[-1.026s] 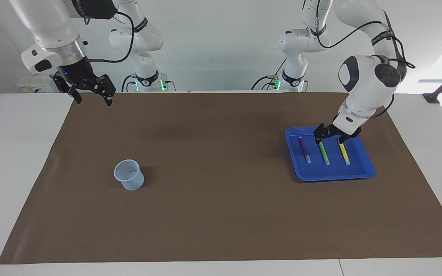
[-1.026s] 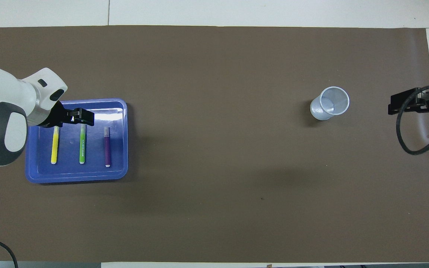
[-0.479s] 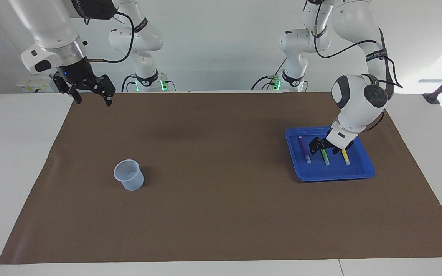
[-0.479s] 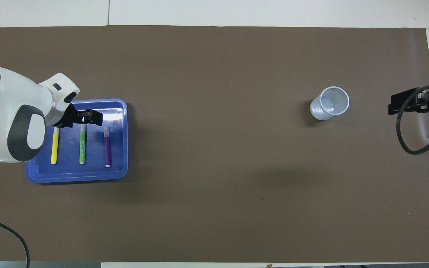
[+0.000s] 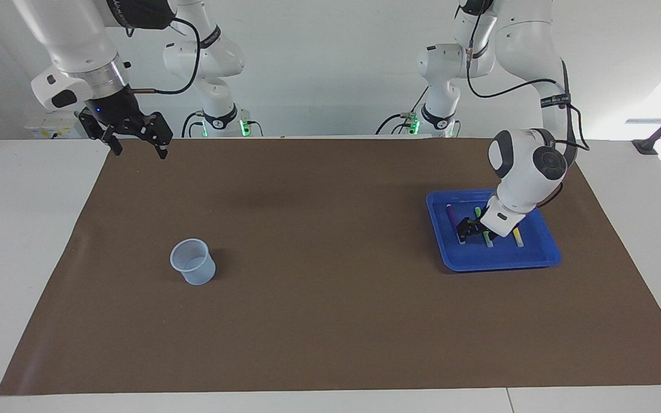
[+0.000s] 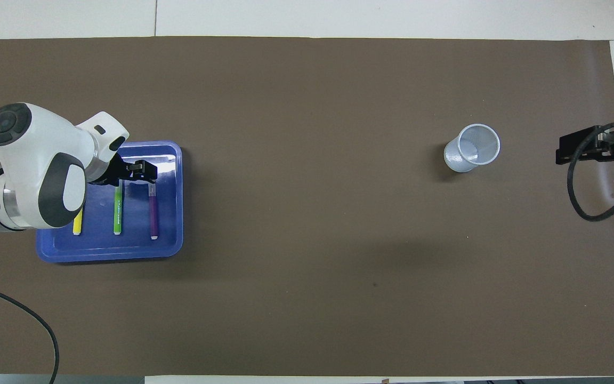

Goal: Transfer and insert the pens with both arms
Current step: 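Lower the left gripper and grasp the purple pen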

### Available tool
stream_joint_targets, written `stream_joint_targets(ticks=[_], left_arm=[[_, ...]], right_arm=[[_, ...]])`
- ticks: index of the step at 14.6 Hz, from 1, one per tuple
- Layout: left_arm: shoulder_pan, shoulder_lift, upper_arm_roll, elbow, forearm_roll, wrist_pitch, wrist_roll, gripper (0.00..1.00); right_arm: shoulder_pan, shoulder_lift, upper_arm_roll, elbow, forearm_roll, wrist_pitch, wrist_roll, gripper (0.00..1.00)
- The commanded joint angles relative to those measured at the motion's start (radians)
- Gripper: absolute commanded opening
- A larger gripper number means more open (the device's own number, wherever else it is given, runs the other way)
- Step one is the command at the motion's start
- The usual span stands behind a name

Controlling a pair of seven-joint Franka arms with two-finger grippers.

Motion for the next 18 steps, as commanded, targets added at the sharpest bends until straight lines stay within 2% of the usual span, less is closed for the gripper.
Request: stream_joint_targets(ticks=[1, 3, 9, 11, 12, 16, 18], left_arm=[[-0.020, -0.003, 0.012, -0.018, -0.011, 0.023, -0.014, 0.88], [-0.020, -0.003, 0.012, -0.018, -0.011, 0.017, -0.014, 0.86], [-0.022, 0.002, 0.010, -0.038, -0.067, 0.015, -0.014, 0.73], [-0.022, 0.000, 0.010, -0.038, -0.067, 0.012, -0.014, 0.64], [-0.022, 0.000, 0.010, -0.038, -0.067, 0.007, -0.014, 0.58], [-0.020, 0.000, 0.012, -0.038, -0.067, 0.001, -0.015, 0.16], [-0.020, 0.000, 0.012, -0.038, -0.067, 0.000, -0.015, 0.00]], right_arm=[[-0.011, -0.005, 0.002, -0.008, 0.001, 0.003, -0.018, 1.00], [-0.011, -0.005, 0.002, -0.008, 0.001, 0.008, -0.017, 1.00], [-0.028, -0.005, 0.000, -0.010, 0.001, 0.002, -0.021, 1.00], [-0.029, -0.005, 0.000, -0.011, 0.001, 0.005, -0.021, 1.00], [-0.029, -0.005, 0.000, -0.013, 0.001, 0.007, -0.020, 1.00], [-0.029, -0.006, 0.000, -0.013, 0.001, 0.005, -0.020, 1.00], [-0.029, -0.006, 0.000, -0.014, 0.001, 0.008, -0.015, 1.00]])
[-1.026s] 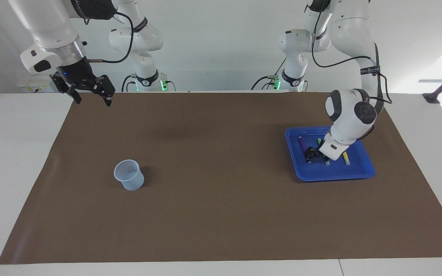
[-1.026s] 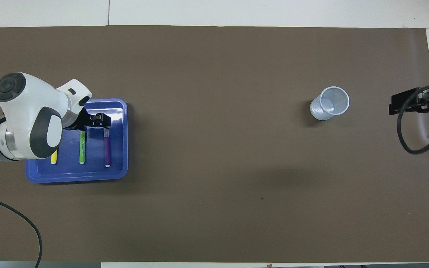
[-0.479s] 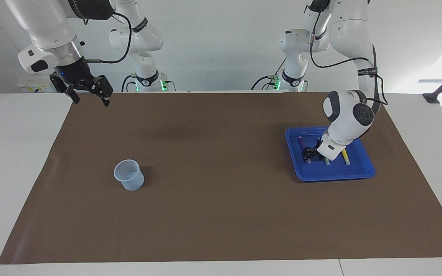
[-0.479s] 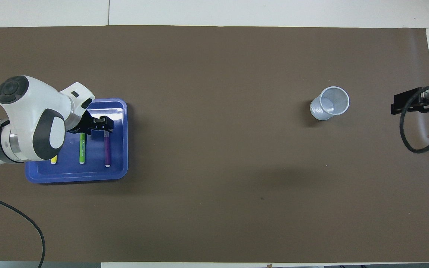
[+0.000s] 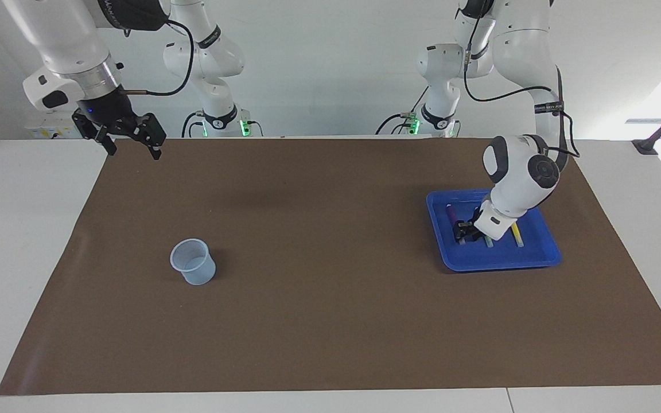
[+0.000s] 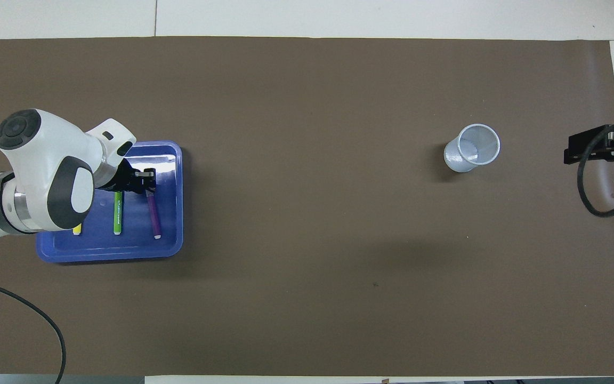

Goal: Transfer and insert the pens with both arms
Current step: 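Lower the left gripper and grasp the purple pen, then lift the purple pen with the left gripper toward the right gripper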

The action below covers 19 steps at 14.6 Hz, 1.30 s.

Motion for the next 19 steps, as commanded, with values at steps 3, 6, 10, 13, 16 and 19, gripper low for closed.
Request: stream_joint_targets(ticks=[3, 6, 10, 13, 16, 19], left_arm=[[-0.006, -0.007, 0.012, -0.014, -0.013, 0.000, -0.009, 0.00], [-0.004, -0.006, 0.012, 0.012, -0.018, -0.024, -0.009, 0.00], [0.003, -0.012, 0.012, 0.181, -0.075, -0.209, -0.055, 0.00], [-0.003, -0.015, 0.012, 0.320, -0.142, -0.355, -0.213, 0.00], [-0.014, -0.032, 0.001, 0.423, -0.246, -0.441, -0.470, 0.00], [-0.014, -0.056, -0.063, 0.451, -0.326, -0.440, -0.796, 0.00]], right_arm=[[-0.014, -0.007, 0.008, -0.012, 0.001, 0.002, -0.023, 1.00], [-0.013, -0.007, 0.008, -0.012, 0.001, 0.005, -0.023, 1.00], [-0.013, -0.005, 0.008, -0.010, 0.001, 0.007, -0.024, 1.00], [-0.011, -0.005, 0.008, -0.007, 0.001, 0.010, -0.023, 1.00], [-0.008, -0.005, 0.012, -0.007, 0.012, 0.011, -0.012, 1.00], [-0.004, 0.004, 0.015, 0.008, 0.087, 0.020, 0.038, 1.00]])
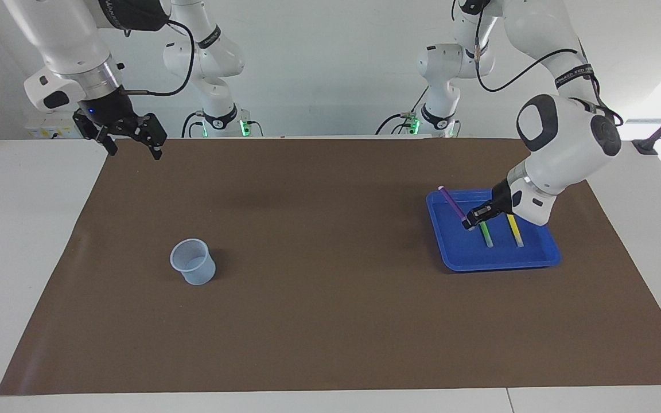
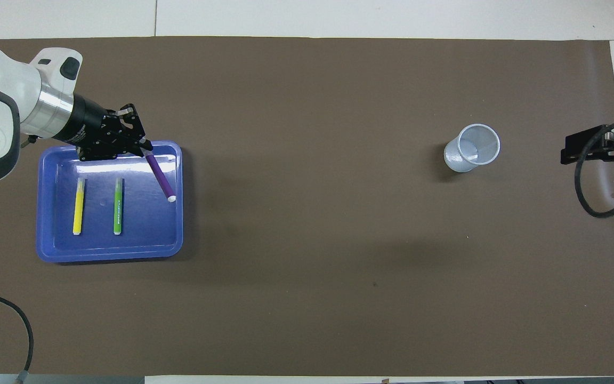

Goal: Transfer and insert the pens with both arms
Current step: 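Lift the purple pen with the left gripper toward the right gripper, then grasp the purple pen tip with the right gripper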

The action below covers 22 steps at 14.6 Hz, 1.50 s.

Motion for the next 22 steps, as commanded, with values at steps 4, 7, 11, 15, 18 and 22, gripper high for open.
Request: stream_joint_targets(ticks=[4, 7, 11, 15, 18, 22], left_arm=[[-0.008, -0.035, -0.083, 0.001, -0.221, 0.033, -0.572, 0.00], [-0.012, -0.086, -0.104, -0.107, -0.451, 0.088, -0.600, 0.00], [-0.107, -0.169, -0.110, -0.294, -0.714, 0.268, -0.586, 0.00], [-0.225, -0.179, -0.110, -0.360, -0.885, 0.433, -0.583, 0.00], [-0.243, -0.191, -0.112, -0.391, -0.956, 0.454, -0.583, 0.00], [-0.241, -0.206, -0.112, -0.420, -1.011, 0.458, -0.582, 0.00]], right_arm=[[0.062, -0.001, 0.014, -0.019, 0.113, 0.122, 0.287, 1.00], [0.070, 0.007, 0.014, -0.016, 0.312, 0.203, 0.488, 1.00], [0.156, 0.015, 0.014, -0.016, 0.438, 0.326, 0.769, 1.00], [0.281, 0.019, 0.014, -0.028, 0.443, 0.414, 0.952, 1.00], [0.300, 0.010, 0.014, -0.063, 0.441, 0.424, 0.958, 1.00], [0.309, -0.013, 0.014, -0.115, 0.440, 0.429, 0.951, 1.00]])
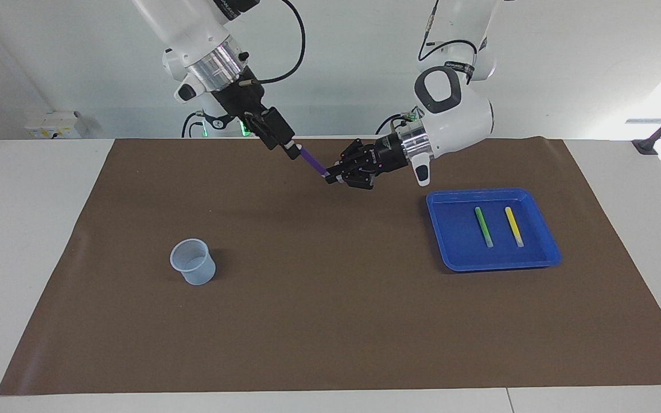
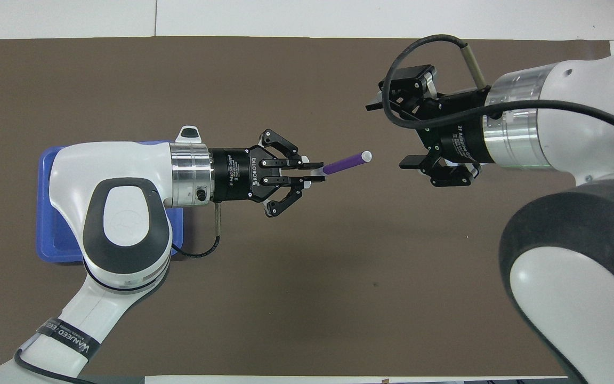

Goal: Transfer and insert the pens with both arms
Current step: 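Grasp the purple pen tip with the right gripper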

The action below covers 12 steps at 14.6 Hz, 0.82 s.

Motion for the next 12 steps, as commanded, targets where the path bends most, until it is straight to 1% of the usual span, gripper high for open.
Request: stream_joint_targets(ticks=[1, 2, 5, 7, 9, 12], left_arm=[[-0.006, -0.051, 0.008, -0.060, -0.046, 0.022, -0.003, 0.00], [-0.008, -0.054, 0.008, -0.063, -0.058, 0.025, -0.002, 0.00], [-0.010, -0.055, 0.008, -0.069, -0.061, 0.034, -0.002, 0.00], [-0.010, -0.055, 0.008, -0.071, -0.067, 0.034, -0.002, 0.00], [-0.010, -0.055, 0.007, -0.072, -0.071, 0.042, -0.002, 0.00], [-0.010, -0.055, 0.008, -0.072, -0.077, 0.044, -0.002, 0.00]], right_arm=[[0.017, -0.042, -0.001, -0.070, 0.016, 0.023, -0.009, 1.00], [0.040, -0.044, -0.003, -0.074, 0.016, 0.023, -0.007, 0.99], [0.046, -0.048, -0.003, -0.079, 0.016, 0.022, -0.012, 0.98], [0.069, -0.047, -0.003, -0.082, 0.013, 0.030, -0.015, 0.94], [0.069, -0.047, -0.003, -0.085, 0.010, 0.036, -0.041, 0.84], [0.069, -0.047, -0.003, -0.087, 0.010, 0.037, -0.052, 0.62]])
